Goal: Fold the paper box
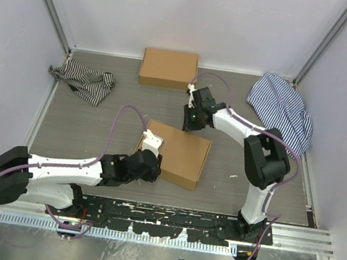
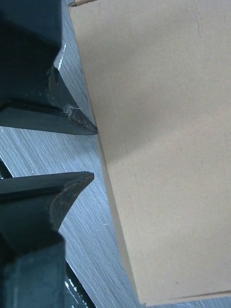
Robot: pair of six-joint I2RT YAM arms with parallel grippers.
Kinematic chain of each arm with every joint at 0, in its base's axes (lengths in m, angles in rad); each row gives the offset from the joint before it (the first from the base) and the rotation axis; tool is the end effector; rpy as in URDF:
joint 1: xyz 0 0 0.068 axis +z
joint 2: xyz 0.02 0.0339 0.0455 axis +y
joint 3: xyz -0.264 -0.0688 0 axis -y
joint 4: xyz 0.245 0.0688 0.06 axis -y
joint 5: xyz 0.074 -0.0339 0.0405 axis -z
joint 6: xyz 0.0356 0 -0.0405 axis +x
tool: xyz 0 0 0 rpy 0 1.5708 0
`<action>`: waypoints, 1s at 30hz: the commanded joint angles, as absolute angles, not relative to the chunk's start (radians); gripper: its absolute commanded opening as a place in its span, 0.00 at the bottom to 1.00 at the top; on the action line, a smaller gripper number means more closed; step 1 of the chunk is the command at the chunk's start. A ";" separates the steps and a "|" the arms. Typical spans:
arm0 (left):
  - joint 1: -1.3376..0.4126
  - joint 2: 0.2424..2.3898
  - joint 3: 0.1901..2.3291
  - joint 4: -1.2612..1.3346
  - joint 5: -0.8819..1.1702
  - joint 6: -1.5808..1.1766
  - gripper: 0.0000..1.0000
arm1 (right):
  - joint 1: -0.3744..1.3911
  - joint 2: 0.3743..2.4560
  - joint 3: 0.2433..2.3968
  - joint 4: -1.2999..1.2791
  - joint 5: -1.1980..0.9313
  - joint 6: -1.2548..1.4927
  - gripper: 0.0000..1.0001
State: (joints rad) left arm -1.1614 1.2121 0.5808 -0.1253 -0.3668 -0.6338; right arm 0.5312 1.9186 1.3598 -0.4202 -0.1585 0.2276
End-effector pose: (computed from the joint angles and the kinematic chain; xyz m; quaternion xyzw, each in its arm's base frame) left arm 0.1066 -0.2137 0.1909 0.1657 0.8905 -0.2000 0.3737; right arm 0.3510 0.2127 0.1921 -0.1670 0.9391 0.1780 0.2420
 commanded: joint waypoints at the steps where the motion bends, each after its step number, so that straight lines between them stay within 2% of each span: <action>1: -1.166 1.161 0.593 -0.087 -0.444 -0.626 0.45 | 0.519 1.724 1.274 -0.309 -0.101 0.253 0.23; 5: -1.167 1.179 0.623 -0.006 -0.390 -0.584 0.40 | 0.514 1.683 1.297 -0.329 -0.015 0.263 0.28; 7: -1.182 1.220 0.643 0.028 -0.352 -0.587 0.36 | 0.513 1.668 1.323 -0.372 0.096 0.293 0.30; 12: -1.301 1.329 0.682 0.088 -0.331 -0.549 0.33 | 0.470 1.545 1.249 -0.339 0.207 0.347 0.34; 17: -1.408 1.468 0.731 0.153 -0.287 -0.533 0.32 | 0.371 1.687 1.360 -0.484 0.090 0.333 0.28; 30: -1.449 1.709 0.851 0.148 -0.518 -0.533 0.31 | 0.370 1.786 1.204 -0.379 -0.148 0.330 0.23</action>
